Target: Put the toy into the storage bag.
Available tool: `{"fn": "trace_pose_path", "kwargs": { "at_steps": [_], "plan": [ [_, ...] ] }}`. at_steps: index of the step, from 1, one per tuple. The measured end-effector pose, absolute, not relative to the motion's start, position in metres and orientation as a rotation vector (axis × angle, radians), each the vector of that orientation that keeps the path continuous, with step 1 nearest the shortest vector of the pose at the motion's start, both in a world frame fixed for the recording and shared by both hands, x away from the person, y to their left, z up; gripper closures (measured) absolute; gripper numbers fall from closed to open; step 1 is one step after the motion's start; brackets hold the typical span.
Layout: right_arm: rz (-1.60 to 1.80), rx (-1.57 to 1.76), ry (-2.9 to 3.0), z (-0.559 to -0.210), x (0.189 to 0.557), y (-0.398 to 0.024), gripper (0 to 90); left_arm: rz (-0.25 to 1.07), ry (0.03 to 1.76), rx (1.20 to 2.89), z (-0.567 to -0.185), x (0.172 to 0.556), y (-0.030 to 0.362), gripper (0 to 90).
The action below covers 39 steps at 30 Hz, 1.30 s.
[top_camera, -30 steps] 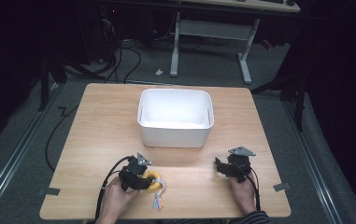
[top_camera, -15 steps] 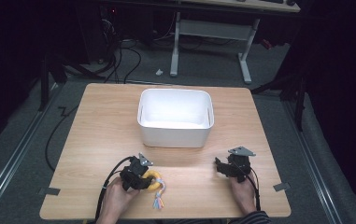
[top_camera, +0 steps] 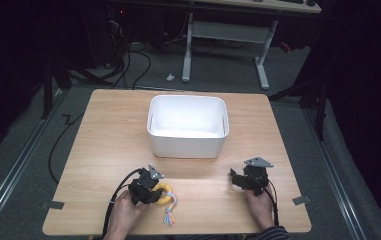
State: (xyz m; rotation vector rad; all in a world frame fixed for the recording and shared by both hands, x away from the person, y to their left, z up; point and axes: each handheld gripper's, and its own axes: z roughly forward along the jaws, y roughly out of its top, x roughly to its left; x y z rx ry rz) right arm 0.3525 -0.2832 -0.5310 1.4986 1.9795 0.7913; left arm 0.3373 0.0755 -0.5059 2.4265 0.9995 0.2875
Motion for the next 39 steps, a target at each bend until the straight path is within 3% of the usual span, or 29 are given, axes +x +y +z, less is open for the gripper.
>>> {"fn": "trace_pose_path", "kwargs": {
  "at_steps": [18,39],
  "plan": [
    [0.789,1.492,1.976,-0.531,0.352,-0.282,24.5,0.252,1.01,2.372,-0.497,0.337,0.083,66.8],
    [0.786,1.487,1.979,-0.531,0.352,-0.282,25.0,0.297,0.988,2.317,-0.465,0.334,0.092,67.4]
  ]
}}
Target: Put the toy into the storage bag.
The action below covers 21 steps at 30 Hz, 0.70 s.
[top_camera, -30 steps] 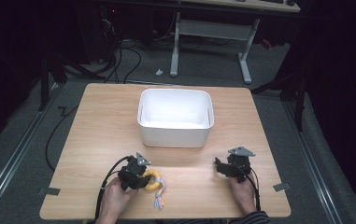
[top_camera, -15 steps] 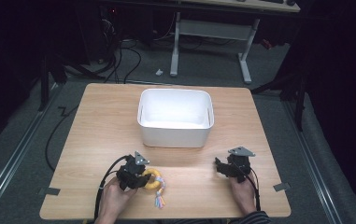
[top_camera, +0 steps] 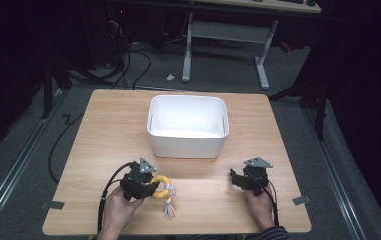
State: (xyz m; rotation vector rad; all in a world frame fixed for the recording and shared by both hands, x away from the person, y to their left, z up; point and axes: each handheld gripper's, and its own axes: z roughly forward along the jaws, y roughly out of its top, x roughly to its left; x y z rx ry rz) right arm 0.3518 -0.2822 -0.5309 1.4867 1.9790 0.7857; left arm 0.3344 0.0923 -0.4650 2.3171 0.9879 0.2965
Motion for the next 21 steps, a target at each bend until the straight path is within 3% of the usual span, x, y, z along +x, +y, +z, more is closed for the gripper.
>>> {"fn": "trace_pose_path", "kwargs": {
  "at_steps": [21],
  "plan": [
    [0.794,1.488,1.98,-0.531,0.352,-0.282,26.5,0.29,0.939,2.3,-0.414,0.336,0.088,67.6]
  ]
}}
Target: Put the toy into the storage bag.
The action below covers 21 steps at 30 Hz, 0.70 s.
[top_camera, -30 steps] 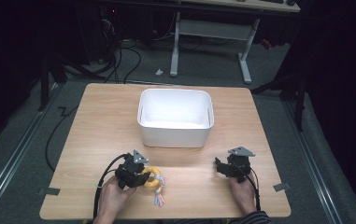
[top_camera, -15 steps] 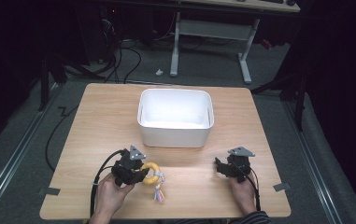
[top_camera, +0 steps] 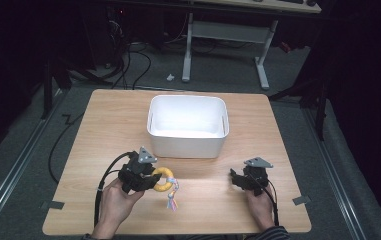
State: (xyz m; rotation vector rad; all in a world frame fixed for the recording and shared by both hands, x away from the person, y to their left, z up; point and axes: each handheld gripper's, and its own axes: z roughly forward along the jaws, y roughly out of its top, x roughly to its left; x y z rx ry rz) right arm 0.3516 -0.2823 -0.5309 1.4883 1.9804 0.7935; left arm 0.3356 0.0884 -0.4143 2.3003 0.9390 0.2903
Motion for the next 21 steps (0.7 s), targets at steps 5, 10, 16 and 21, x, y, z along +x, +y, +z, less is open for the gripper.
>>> {"fn": "trace_pose_path", "kwargs": {
  "at_steps": [5,10,16,21],
  "plan": [
    [0.794,1.486,1.981,-0.531,0.352,-0.282,26.7,0.337,0.935,2.309,-0.402,0.336,0.086,67.6],
    [0.793,1.485,1.983,-0.531,0.351,-0.282,26.8,0.33,0.924,2.309,-0.393,0.338,0.084,67.6],
    [0.79,1.482,1.981,-0.531,0.351,-0.281,26.8,0.348,0.902,2.294,-0.379,0.339,0.078,67.7],
    [0.788,1.478,1.98,-0.531,0.351,-0.281,26.8,0.356,0.891,2.303,-0.37,0.341,0.072,67.7]
  ]
}}
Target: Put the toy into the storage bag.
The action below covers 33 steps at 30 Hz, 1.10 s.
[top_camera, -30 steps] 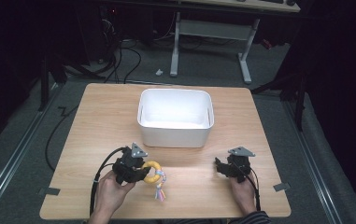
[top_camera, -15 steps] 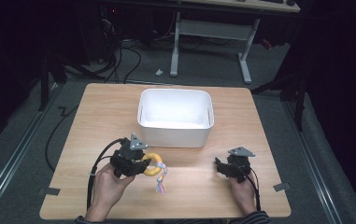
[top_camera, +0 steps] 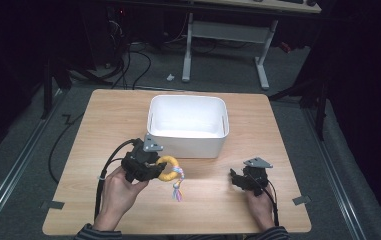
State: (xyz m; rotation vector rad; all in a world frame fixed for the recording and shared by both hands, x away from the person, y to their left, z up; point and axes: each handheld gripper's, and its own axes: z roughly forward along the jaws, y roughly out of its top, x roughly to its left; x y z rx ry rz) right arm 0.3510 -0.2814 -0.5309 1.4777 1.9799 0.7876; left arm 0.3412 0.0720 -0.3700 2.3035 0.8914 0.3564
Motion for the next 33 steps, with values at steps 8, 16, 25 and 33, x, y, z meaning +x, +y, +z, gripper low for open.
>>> {"fn": "trace_pose_path", "kwargs": {
  "at_steps": [8,16,25,33],
  "plan": [
    [0.783,1.472,1.978,-0.531,0.351,-0.281,26.7,0.343,0.888,2.275,-0.356,0.351,0.067,67.6],
    [0.785,1.474,1.976,-0.531,0.351,-0.281,26.7,0.342,0.876,2.285,-0.344,0.36,0.057,67.6],
    [0.785,1.473,1.976,-0.531,0.351,-0.281,26.7,0.329,0.882,2.283,-0.336,0.372,0.051,67.6],
    [0.785,1.477,1.977,-0.531,0.351,-0.281,26.7,0.316,0.887,2.291,-0.328,0.388,0.045,67.6]
  ]
}}
